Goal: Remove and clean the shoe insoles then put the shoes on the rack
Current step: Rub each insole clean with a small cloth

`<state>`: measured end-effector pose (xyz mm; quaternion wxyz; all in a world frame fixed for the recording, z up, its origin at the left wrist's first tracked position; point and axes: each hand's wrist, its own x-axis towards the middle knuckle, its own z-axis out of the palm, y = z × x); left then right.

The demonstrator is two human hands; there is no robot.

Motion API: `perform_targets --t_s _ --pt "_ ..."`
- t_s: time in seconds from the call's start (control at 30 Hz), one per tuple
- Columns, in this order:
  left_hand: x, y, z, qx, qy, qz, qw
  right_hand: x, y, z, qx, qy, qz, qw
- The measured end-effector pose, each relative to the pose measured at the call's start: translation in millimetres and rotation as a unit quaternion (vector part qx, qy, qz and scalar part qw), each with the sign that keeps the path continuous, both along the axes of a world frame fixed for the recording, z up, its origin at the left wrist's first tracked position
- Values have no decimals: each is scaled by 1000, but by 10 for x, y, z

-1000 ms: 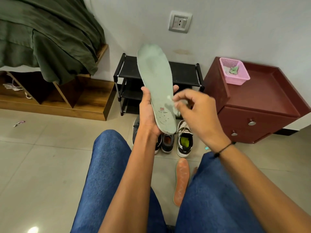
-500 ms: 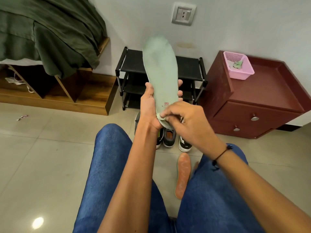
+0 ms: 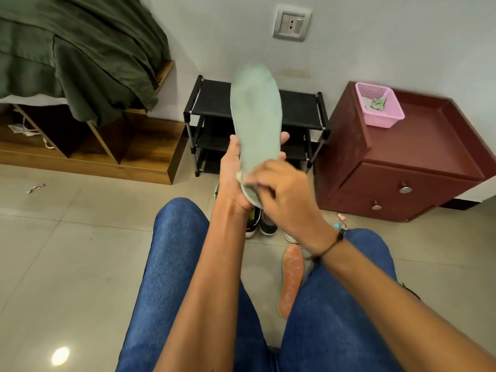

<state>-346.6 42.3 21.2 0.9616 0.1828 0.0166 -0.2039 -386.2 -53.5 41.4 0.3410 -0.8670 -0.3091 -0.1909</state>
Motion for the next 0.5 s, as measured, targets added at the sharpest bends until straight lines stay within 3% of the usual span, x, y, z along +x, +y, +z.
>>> perform_targets --t_s 0.13,0.27,0.43,0.5 --pt "35 -10 -22 29 -16 -28 999 -160 -186 87 9 36 56 998" --pt "63 -80 92 18 -3 27 999 194 -281 392 26 11 -8 1000" --pt "57 -60 119 2 -12 74 997 556 -161 341 -106 -33 -51 992" --pt "45 -11 102 -14 -14 71 997 419 -99 217 -86 -22 -52 995"
